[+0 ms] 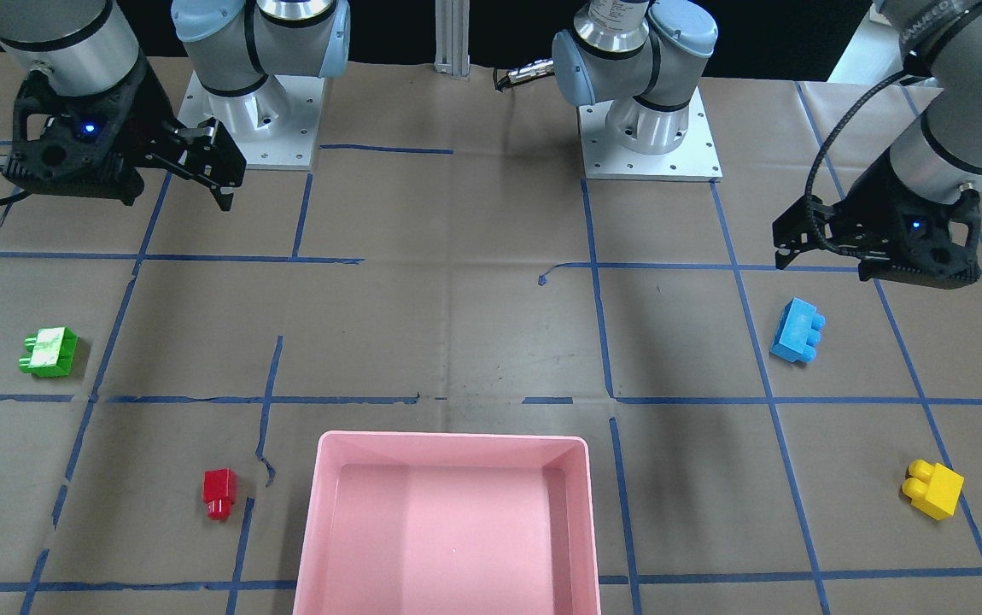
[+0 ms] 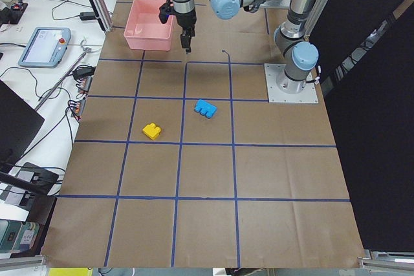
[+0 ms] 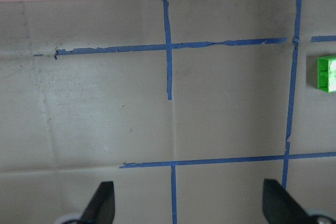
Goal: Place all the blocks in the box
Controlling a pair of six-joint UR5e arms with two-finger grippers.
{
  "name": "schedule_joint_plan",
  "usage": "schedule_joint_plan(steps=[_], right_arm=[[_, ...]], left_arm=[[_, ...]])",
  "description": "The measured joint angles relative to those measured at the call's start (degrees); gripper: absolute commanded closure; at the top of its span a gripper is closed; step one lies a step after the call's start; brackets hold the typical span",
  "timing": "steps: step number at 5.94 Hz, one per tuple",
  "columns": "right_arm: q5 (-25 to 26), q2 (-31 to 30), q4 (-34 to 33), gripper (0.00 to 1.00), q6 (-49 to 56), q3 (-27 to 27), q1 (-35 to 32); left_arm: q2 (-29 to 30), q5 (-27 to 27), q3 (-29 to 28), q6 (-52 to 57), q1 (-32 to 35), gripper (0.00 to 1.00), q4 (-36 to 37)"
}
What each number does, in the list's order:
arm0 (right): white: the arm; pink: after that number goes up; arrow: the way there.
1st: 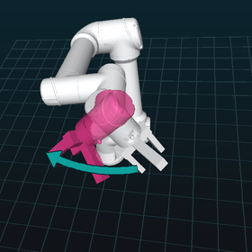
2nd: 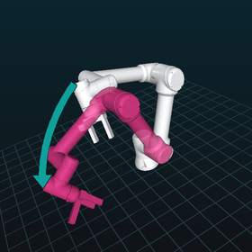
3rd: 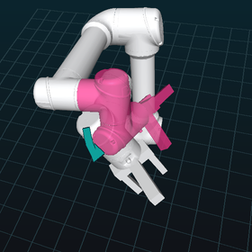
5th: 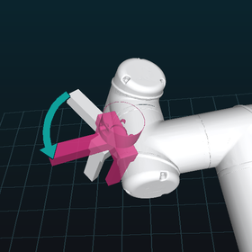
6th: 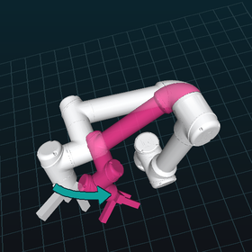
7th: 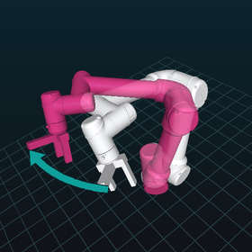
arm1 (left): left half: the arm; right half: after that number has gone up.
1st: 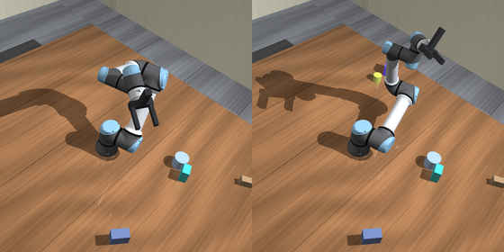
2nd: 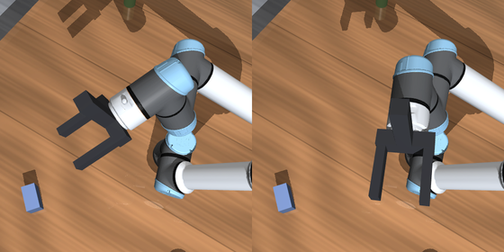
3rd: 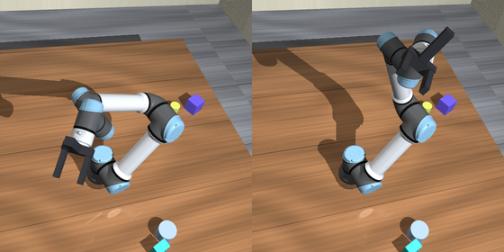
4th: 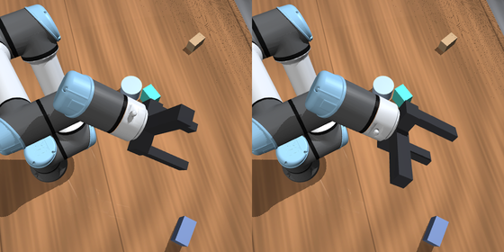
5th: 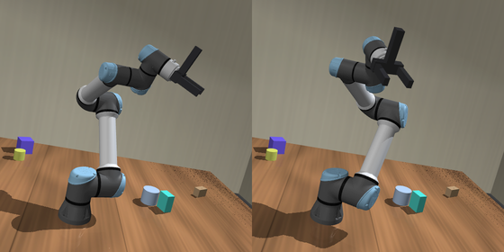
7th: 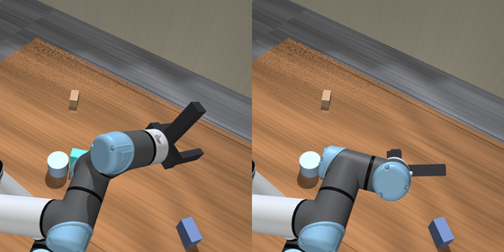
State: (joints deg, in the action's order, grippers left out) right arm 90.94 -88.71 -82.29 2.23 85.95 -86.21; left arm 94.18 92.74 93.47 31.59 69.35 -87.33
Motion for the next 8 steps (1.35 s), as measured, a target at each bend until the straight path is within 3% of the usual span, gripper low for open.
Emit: schedule_joint_plan(steps=[3,6,8], right_arm=[[0.2,0.5,-2.0,0.00,19.4,4.0,15.3],[0.9,2.6,-20.8,0.00,34.5,17.4,26.6],[3.3,9.3,-31.1,0.00,36.1,20.7,29.1]], left_arm=[[2.4,-0.2,12.3,17.2,-8.1,0.01,19.2],[3.1,-3.0,22.6,25.6,-13.0,0.01,29.7],[4.4,-3.8,27.4,29.3,-14.2,0.01,36.4]])
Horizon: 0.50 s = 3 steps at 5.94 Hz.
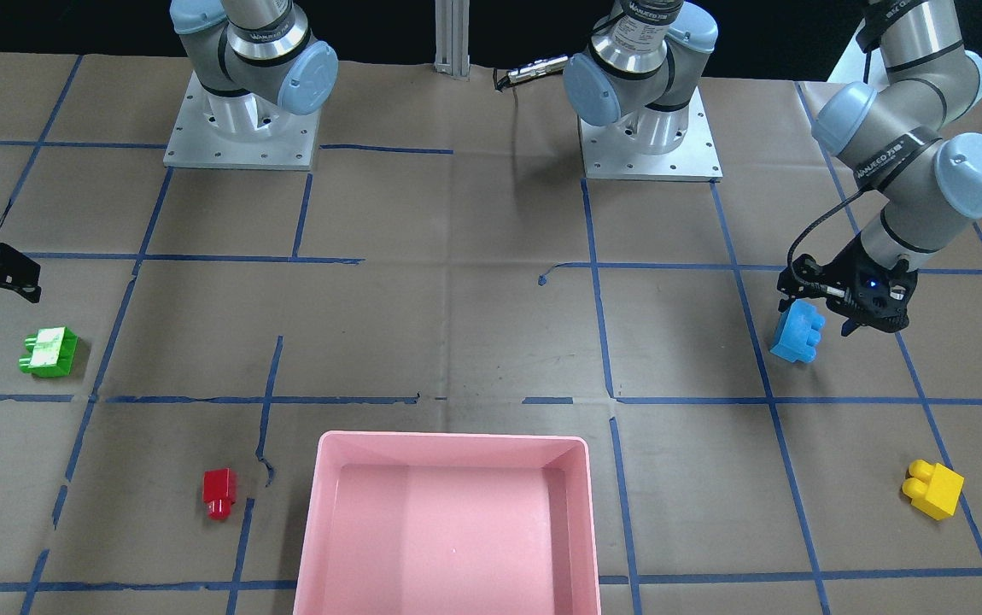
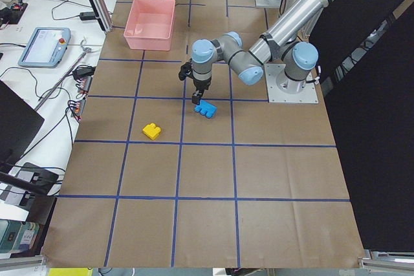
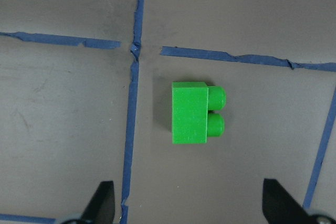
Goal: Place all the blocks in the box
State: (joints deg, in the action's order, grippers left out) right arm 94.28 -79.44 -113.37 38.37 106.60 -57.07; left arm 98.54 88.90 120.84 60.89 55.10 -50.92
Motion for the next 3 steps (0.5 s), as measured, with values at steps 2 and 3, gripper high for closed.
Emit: schedule_joint_plan(steps=[2,3], right_arm=[[1.4,5.5,-4.1,0.00,-1.3,0.3,0.3],[1.5,7.2,-4.5,0.00,-2.6,0.3,0.3]], left_arm=[[4.3,-0.1,0.9,5.1,-1.6,0.01,4.6],[5.9,0.0,0.9,7.0,-2.1,0.01,5.3]])
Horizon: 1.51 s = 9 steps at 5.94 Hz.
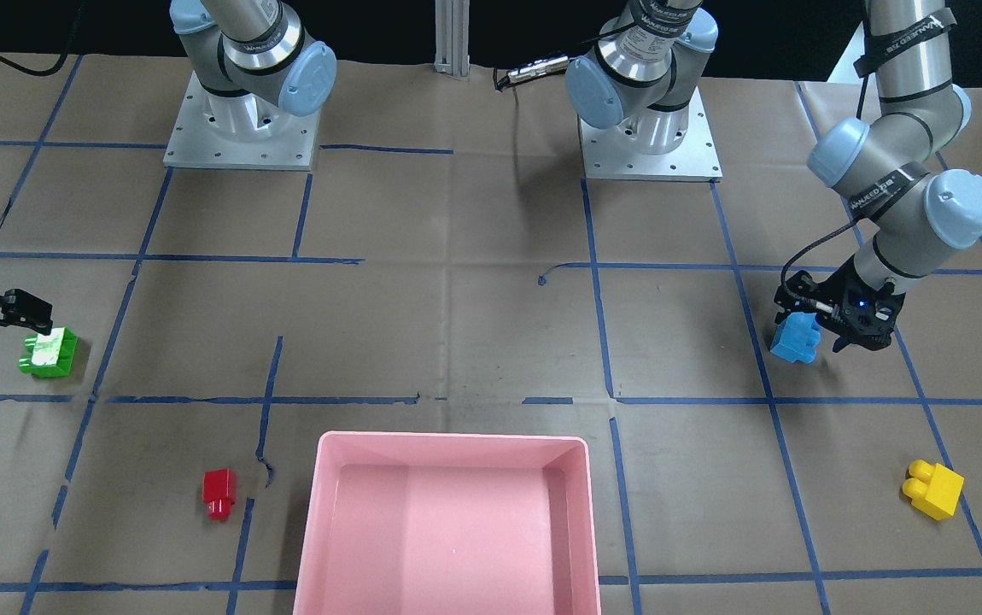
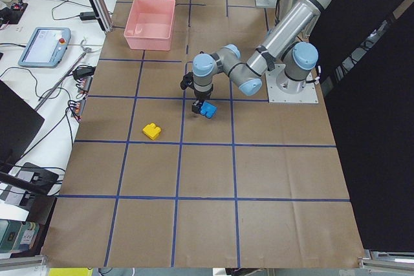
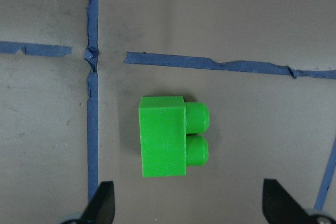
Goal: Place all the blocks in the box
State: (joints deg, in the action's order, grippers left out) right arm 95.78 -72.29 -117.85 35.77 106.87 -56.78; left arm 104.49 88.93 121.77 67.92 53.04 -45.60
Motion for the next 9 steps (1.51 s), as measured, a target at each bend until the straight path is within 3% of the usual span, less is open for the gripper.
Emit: schedule_joint_plan(steps=[4,5,7,8,9], right_arm=[[-0.1,4.8,-0.2,0.01,-2.5,-0.4,0.0],[-0.1,5.6,-0.2,0.05,-2.4,-0.4,0.0],[-0.1,6.4,-0.2,0.55,-2.3,-0.5,0.0],[-0.1,6.4,-0.2,0.61,-2.4,-0.7,0.0],[-0.1,6.4,-0.2,0.63,-2.3,-0.9,0.0]], left_arm=[[1.3,0.5,0.1,1.1,-0.2,0.01,0.3],[1.4,0.5,0.2,1.1,-0.2,0.06,0.3],[1.7,0.5,0.4,1.2,-0.2,0.37,0.2],[1.8,0.5,0.5,1.3,-0.2,0.55,0.3],[1.9,0.5,0.4,1.2,-0.2,0.92,0.3]])
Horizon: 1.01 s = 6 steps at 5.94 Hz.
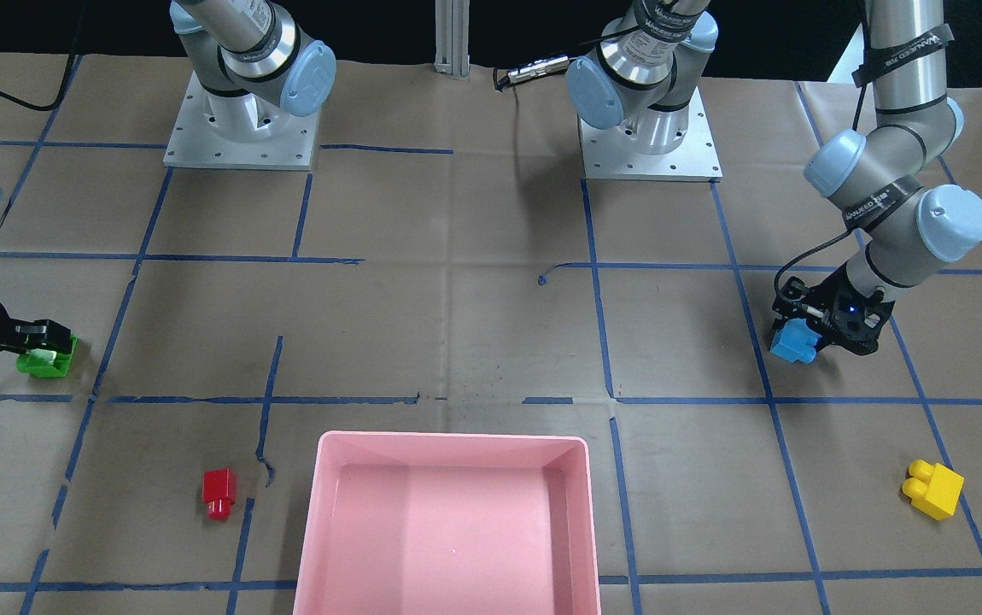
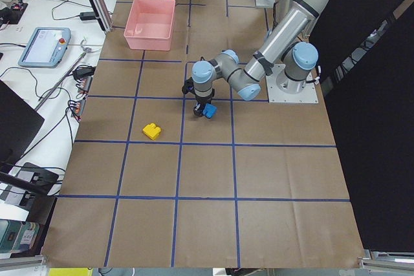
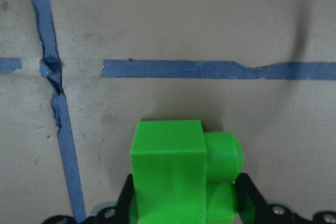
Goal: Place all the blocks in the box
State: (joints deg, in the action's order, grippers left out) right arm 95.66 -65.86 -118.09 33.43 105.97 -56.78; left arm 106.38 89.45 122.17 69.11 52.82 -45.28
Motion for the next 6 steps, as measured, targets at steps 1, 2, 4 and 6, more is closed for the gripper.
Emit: schedule_joint_plan(steps=[1,2,4,6], right_arm=[[0.0,-0.2,-0.4,0.63,0.1,-0.3,0.0],[0.0,-0.5,-0.5,0.63,0.2,-1.8,0.0],[-0.4,-1.0,7.9,0.63,-0.2,-10.9,-0.9],[-1.5,-1.0,23.5,0.63,-6.7,-24.4,-5.9]], left_arm=[[-0.1,0.1,-0.3,-0.5,0.0,1.00,-0.2],[-0.1,0.4,-1.1,-3.1,0.0,1.00,-1.3],[-0.8,0.6,-5.2,-9.3,0.8,1.00,-7.8],[-0.8,0.2,-13.2,-16.9,4.5,1.00,-17.0]])
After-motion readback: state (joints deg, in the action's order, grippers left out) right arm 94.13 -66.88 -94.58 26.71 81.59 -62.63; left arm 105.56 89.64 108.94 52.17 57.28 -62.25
